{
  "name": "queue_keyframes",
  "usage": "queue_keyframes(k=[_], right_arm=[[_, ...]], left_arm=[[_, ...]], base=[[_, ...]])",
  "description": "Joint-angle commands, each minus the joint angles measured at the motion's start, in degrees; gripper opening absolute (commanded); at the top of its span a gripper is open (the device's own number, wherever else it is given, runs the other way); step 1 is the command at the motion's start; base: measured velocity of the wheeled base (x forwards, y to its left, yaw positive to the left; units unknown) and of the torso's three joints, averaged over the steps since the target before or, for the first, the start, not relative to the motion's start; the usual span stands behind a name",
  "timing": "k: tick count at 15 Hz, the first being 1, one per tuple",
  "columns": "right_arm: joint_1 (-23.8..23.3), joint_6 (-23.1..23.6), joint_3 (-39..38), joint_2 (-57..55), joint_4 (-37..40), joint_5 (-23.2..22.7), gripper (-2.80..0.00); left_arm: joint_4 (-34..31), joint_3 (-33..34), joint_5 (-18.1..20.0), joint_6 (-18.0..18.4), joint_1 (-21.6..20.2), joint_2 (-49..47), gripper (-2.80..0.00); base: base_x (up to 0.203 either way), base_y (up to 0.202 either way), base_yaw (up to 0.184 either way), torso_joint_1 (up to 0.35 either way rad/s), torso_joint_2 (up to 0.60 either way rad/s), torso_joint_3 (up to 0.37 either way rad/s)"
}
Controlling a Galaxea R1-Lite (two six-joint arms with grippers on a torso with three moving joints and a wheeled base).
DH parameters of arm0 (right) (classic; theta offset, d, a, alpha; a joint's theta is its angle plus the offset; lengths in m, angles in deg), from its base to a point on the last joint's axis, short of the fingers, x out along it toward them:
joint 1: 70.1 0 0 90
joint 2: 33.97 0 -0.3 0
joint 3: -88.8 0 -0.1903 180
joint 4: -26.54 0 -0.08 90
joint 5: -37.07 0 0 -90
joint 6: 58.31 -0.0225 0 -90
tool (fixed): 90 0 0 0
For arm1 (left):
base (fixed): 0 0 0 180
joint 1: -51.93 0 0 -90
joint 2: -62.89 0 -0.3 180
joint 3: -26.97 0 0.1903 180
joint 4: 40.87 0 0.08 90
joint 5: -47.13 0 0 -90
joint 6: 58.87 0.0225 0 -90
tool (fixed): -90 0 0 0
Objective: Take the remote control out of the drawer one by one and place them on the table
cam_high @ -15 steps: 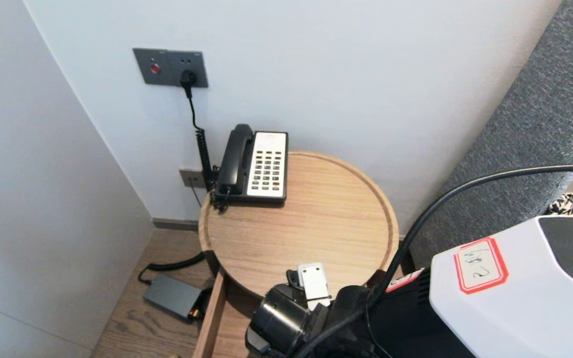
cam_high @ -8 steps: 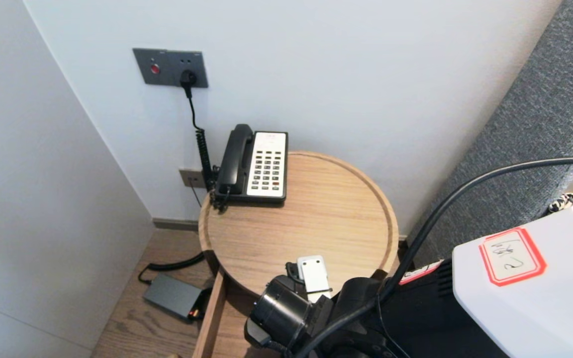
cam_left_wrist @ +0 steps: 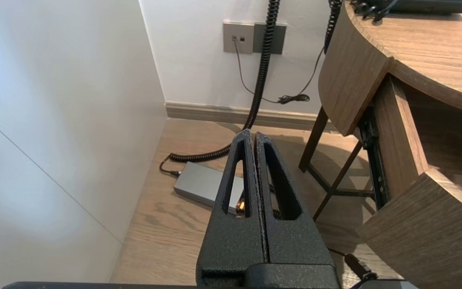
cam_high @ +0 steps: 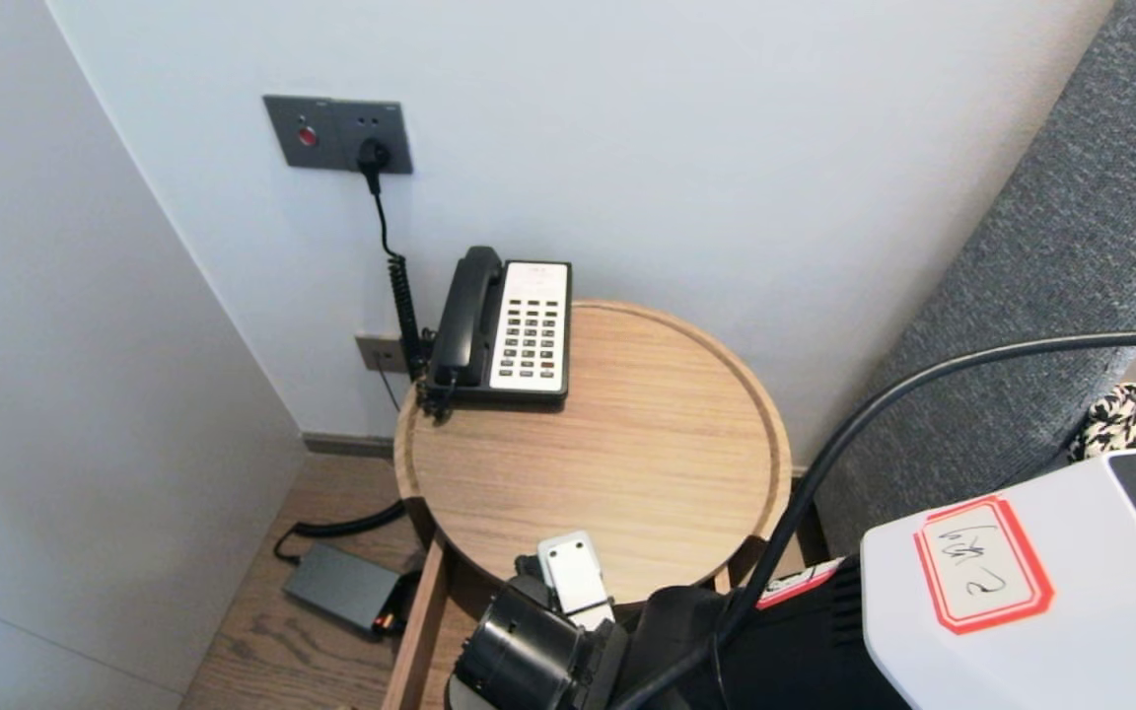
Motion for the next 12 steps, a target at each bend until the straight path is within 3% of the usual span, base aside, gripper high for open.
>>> queue_keyframes(k=[1, 10, 12], right_arm=[[0.7, 2.0, 1.0, -0.3, 0.0, 0.0, -2.8], [2.2, 16.9, 1.2, -1.2, -9.1, -0.7, -2.8], [2.9, 18.3, 1.5, -1.7, -9.7, -0.6, -2.8]], left_arm=[[0.0, 0.5, 0.0, 0.0, 0.0, 0.0, -2.8], [0.0, 0.5, 0.0, 0.0, 0.0, 0.0, -2.8], [0.0, 0.5, 0.0, 0.0, 0.0, 0.0, -2.8]], base=[[0.0, 0.0, 0.0, 0.0, 0.0, 0.0], [0.0, 0.0, 0.0, 0.0, 0.0, 0.0], [0.0, 0.0, 0.0, 0.0, 0.0, 0.0]])
